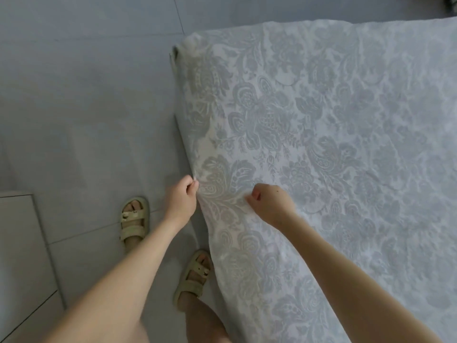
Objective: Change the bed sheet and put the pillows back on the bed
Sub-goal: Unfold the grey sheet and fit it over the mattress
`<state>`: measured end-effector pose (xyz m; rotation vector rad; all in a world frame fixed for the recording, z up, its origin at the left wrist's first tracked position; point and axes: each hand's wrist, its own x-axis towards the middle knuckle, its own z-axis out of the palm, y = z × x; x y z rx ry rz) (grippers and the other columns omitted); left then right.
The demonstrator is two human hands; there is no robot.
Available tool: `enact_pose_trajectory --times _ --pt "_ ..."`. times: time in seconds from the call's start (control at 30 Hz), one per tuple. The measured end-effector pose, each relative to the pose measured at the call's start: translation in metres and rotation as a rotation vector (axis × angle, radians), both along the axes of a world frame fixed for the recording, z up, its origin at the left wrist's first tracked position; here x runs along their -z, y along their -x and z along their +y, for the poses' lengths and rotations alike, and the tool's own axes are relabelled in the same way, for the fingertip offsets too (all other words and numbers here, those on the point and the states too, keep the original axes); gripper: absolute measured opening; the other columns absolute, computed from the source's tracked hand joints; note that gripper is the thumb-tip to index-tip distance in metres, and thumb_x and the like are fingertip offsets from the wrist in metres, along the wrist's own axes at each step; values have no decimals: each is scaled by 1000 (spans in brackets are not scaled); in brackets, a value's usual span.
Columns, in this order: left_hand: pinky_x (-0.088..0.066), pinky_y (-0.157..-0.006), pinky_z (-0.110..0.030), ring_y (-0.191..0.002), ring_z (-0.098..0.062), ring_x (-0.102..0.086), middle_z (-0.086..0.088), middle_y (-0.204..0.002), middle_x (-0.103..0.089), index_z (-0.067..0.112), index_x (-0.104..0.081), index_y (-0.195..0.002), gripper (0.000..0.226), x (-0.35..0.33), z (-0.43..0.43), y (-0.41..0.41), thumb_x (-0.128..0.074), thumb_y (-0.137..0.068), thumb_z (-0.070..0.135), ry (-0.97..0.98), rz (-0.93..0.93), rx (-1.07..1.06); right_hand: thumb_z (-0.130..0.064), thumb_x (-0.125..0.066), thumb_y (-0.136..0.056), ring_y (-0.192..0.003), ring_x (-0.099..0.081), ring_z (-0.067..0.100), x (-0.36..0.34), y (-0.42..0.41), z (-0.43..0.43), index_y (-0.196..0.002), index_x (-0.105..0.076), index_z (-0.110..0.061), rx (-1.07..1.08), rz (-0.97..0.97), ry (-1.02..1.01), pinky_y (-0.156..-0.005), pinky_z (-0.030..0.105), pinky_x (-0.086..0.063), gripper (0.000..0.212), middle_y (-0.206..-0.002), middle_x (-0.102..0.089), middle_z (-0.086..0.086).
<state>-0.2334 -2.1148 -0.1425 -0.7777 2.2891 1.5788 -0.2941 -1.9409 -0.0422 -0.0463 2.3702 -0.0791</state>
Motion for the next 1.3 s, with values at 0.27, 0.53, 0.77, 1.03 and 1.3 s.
enact_pose_trajectory --times 0.27,0.53,0.77,1.03,1.3 --pt "-47 -87 -34 -96 -18 -54 0 -97 -59 19 -58 -96 14 1 -24 32 -45 -98 23 -513 -412 -174 -22 -63 -87 -80 -59 25 4 46 -70 -91 -66 -10 -441 348 83 -63 34 -50 13 -88 -62 5" --pt "-48 -78 -23 -87 -5 -61 13 -92 -64 24 -61 -92 29 10 -15 30 -33 -102 23 -952 -497 -405 -21 -74 -68 -78 -58 20 41 114 -136 -67 -68 -19 -1440 151 43 -97 37 -37 7 -72 -60 -5" --pt "-40 -79 -28 -87 -20 -58 -6 -94 -67 10 -64 -91 51 45 -13 15 -25 -101 41 -889 -564 -180 -38 -34 -100 -109 -49 20 60 133 -185 -111 -63 -18 -1782 -311 -216 -102 37 -36 37 -112 -58 -3" --pt "-50 -84 -28 -88 -16 -64 -5 -97 -67 10 -61 -99 39 41 1 -38 -30 -103 33 -1014 -653 -358 -35 -30 -99 -104 -55 26 87 103 -199 -98 -60 -13 -1654 -588 -449 -90 36 -45 38 -108 -63 4" --pt "-46 -76 -5 -98 8 -59 17 -108 -62 23 -56 -124 49 20 28 -69 -19 -102 45 -1278 -590 -394 -38 -28 -99 -92 -52 23 77 91 -186 -86 -49 -14 -1525 -545 -558 -69 29 -35 34 -91 -53 2"
